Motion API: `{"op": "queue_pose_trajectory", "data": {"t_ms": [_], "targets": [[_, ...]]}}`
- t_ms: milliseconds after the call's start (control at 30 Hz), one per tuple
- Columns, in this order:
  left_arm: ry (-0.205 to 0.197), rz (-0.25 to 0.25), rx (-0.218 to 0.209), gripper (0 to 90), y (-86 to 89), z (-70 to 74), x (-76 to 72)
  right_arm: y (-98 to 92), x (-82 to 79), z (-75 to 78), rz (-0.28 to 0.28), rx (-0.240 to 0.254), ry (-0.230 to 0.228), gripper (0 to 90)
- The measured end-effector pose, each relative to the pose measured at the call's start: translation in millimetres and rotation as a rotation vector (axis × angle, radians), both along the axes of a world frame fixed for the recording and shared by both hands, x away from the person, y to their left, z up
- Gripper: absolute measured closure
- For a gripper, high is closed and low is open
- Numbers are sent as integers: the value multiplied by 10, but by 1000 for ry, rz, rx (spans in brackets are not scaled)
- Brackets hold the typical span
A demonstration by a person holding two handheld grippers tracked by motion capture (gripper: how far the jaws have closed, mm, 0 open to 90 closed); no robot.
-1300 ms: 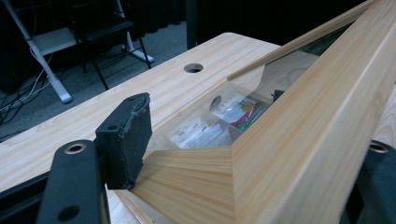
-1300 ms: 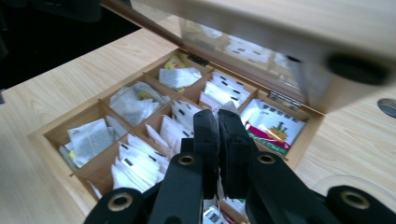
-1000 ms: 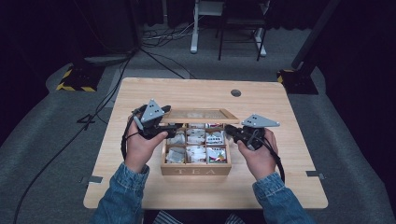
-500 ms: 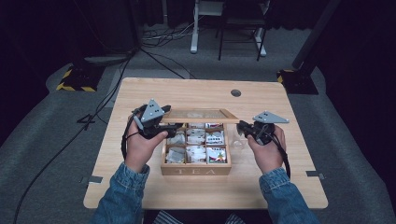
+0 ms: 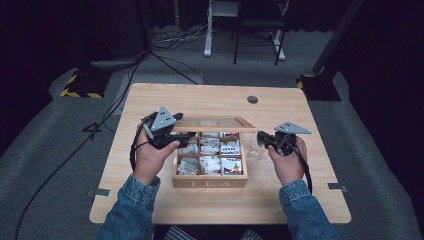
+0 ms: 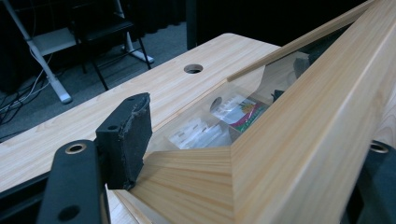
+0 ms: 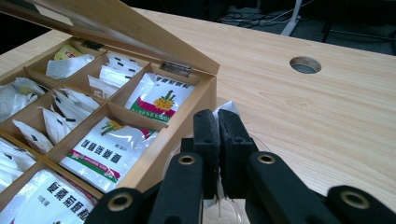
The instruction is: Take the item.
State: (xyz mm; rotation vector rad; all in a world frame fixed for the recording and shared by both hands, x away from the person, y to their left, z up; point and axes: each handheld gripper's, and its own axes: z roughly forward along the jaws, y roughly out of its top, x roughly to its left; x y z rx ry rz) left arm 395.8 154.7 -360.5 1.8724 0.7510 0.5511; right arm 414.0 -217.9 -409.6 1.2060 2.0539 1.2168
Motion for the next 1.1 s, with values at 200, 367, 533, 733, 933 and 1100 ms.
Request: {"op": "queue_pose_trajectory", "data": {"t_ms": [200, 367, 533, 733, 933, 1100], "targets": [[1, -1, 0, 301, 1, 0, 0, -10, 6, -50, 1, 1, 12, 841], [1, 0, 1, 302, -2, -1, -2, -20, -6, -52, -10, -20, 12, 721], [2, 1, 1, 302, -4, -3, -5, -70, -44, -11, -32, -15, 1, 639], [2, 0, 1, 303, -4, -6, -7, -160, -88, 16, -41, -45, -3, 544], [3, 1, 8, 303, -7, -5, -14, -333, -182, 75, -60, -46, -8, 498], [1, 8, 13, 303, -16, -1, -17, -450, -261, 48, -72, -37, 0, 498]]}}
